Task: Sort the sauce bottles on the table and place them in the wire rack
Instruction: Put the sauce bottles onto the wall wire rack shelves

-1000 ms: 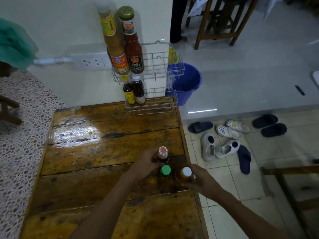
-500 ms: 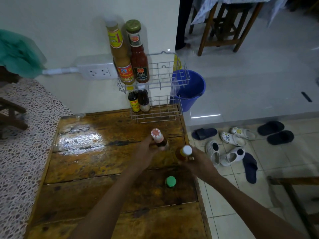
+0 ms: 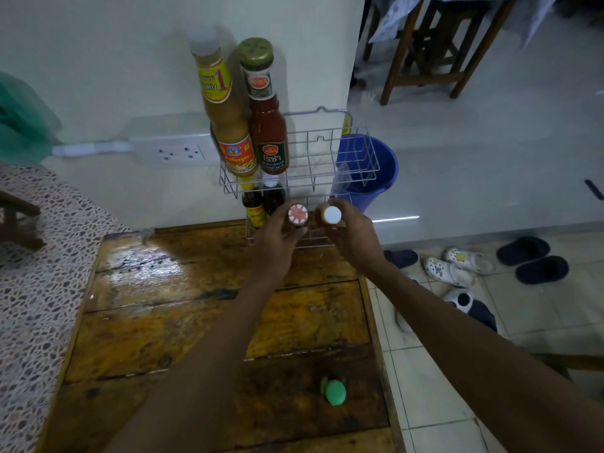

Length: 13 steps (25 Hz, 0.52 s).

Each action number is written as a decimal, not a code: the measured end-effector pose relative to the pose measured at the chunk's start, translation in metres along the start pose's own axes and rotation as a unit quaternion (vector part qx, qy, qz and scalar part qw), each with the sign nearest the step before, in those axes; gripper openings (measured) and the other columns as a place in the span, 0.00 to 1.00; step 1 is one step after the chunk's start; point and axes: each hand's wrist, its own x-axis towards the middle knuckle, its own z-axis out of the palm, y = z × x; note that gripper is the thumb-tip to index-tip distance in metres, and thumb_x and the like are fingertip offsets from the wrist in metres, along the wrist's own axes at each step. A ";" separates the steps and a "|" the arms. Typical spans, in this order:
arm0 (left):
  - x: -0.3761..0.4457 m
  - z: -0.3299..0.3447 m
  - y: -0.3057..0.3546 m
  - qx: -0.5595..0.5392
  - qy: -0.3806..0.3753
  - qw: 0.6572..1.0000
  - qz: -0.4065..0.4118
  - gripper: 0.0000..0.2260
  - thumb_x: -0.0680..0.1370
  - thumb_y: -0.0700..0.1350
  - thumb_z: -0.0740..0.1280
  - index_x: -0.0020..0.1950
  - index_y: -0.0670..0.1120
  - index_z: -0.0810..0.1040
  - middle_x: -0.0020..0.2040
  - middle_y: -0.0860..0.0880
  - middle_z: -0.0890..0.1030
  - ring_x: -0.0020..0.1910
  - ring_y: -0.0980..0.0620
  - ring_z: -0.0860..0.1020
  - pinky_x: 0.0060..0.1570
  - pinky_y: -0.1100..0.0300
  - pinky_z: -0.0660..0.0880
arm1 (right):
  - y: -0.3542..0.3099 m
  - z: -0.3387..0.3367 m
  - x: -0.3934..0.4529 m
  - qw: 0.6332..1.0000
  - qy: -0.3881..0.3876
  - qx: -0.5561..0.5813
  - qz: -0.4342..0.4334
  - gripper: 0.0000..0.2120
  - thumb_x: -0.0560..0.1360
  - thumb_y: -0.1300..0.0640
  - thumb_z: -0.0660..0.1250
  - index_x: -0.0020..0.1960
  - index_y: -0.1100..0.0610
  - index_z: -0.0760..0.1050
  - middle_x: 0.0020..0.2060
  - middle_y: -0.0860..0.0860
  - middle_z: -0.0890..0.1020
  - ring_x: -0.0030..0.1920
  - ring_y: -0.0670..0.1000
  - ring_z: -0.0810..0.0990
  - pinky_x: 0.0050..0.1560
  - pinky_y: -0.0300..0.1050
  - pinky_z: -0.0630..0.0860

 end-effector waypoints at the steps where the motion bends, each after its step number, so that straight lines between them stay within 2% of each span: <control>1: 0.008 0.005 -0.002 0.001 -0.007 1.000 -0.006 0.25 0.79 0.43 0.74 0.75 0.51 0.73 0.69 0.47 0.80 0.68 0.48 0.78 0.65 0.50 0.79 | 0.004 0.005 0.006 1.000 -0.003 -0.004 0.003 0.23 0.76 0.58 0.74 0.68 0.55 0.72 0.61 0.53 0.81 0.60 0.51 0.80 0.60 0.50 0.79; 3: 0.019 0.015 -0.008 0.017 -0.009 1.000 -0.017 0.26 0.79 0.43 0.74 0.76 0.49 0.72 0.69 0.46 0.80 0.69 0.45 0.78 0.67 0.46 0.77 | 0.013 0.014 0.015 1.000 -0.016 -0.019 0.014 0.23 0.75 0.59 0.74 0.68 0.57 0.72 0.61 0.54 0.81 0.61 0.53 0.80 0.60 0.53 0.79; 7: 0.029 0.032 -0.018 0.044 0.007 0.998 -0.041 0.28 0.79 0.42 0.74 0.78 0.46 0.71 0.72 0.44 0.78 0.70 0.44 0.76 0.65 0.53 0.75 | 0.026 0.027 0.030 0.998 -0.046 -0.030 0.029 0.23 0.75 0.57 0.75 0.67 0.60 0.72 0.60 0.57 0.82 0.60 0.57 0.81 0.60 0.56 0.78; 11: 0.035 0.043 -0.021 0.076 0.058 0.994 -0.047 0.27 0.79 0.43 0.74 0.77 0.45 0.71 0.74 0.40 0.71 0.72 0.42 0.73 0.66 0.58 0.70 | 0.029 0.035 0.050 0.995 -0.075 -0.029 0.064 0.23 0.75 0.53 0.75 0.64 0.62 0.73 0.56 0.59 0.83 0.55 0.58 0.82 0.56 0.56 0.79; 13: 0.038 0.047 -0.021 0.082 0.073 0.992 -0.056 0.27 0.79 0.44 0.74 0.76 0.42 0.71 0.73 0.39 0.71 0.70 0.40 0.73 0.66 0.54 0.72 | 0.032 0.038 0.057 0.993 -0.078 -0.044 0.077 0.23 0.75 0.51 0.75 0.64 0.62 0.74 0.54 0.59 0.84 0.54 0.59 0.82 0.55 0.56 0.79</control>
